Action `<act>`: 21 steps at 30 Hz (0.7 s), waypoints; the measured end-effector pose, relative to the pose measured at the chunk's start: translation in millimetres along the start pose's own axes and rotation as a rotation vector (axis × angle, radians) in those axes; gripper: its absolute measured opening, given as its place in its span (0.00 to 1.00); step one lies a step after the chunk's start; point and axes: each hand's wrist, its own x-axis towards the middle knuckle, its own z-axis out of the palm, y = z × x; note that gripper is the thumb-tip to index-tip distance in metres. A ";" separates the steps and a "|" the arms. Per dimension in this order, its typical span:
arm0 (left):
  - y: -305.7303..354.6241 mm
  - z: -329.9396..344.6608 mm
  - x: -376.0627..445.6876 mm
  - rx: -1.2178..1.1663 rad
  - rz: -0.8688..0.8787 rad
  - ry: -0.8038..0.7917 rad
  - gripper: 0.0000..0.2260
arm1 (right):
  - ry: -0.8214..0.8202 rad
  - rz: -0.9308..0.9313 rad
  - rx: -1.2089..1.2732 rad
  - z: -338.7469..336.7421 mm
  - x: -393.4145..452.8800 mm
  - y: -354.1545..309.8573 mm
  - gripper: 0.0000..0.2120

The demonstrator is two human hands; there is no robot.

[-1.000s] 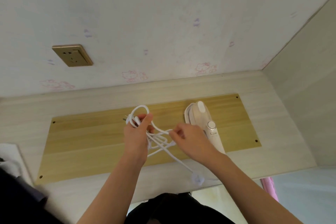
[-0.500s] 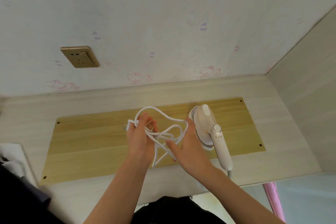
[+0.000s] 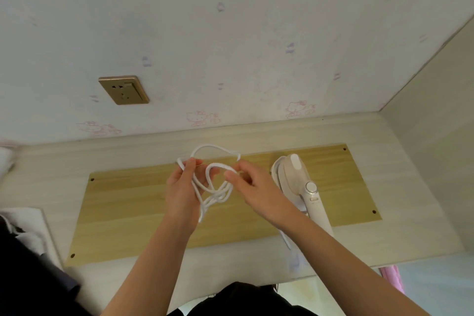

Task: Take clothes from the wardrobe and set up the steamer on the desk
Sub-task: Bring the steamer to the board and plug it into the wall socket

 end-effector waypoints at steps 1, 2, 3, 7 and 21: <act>3.1 -3.6 1.6 -0.019 0.005 0.010 0.08 | 0.033 -0.019 0.025 -3.7 1.1 -0.2 0.10; 6.5 -8.2 4.1 -0.032 0.006 0.016 0.09 | 0.083 -0.016 0.092 -8.9 1.9 -0.3 0.12; 10.1 -13.4 7.2 -0.034 0.005 0.020 0.09 | 0.148 0.018 0.198 -15.9 2.8 0.5 0.14; 22.3 -28.9 13.9 0.016 0.046 0.008 0.09 | 0.359 0.210 0.322 -42.6 12.4 20.4 0.11; 91.2 -54.2 11.5 0.135 0.390 0.039 0.11 | 0.312 0.400 -0.292 -42.2 53.7 83.7 0.14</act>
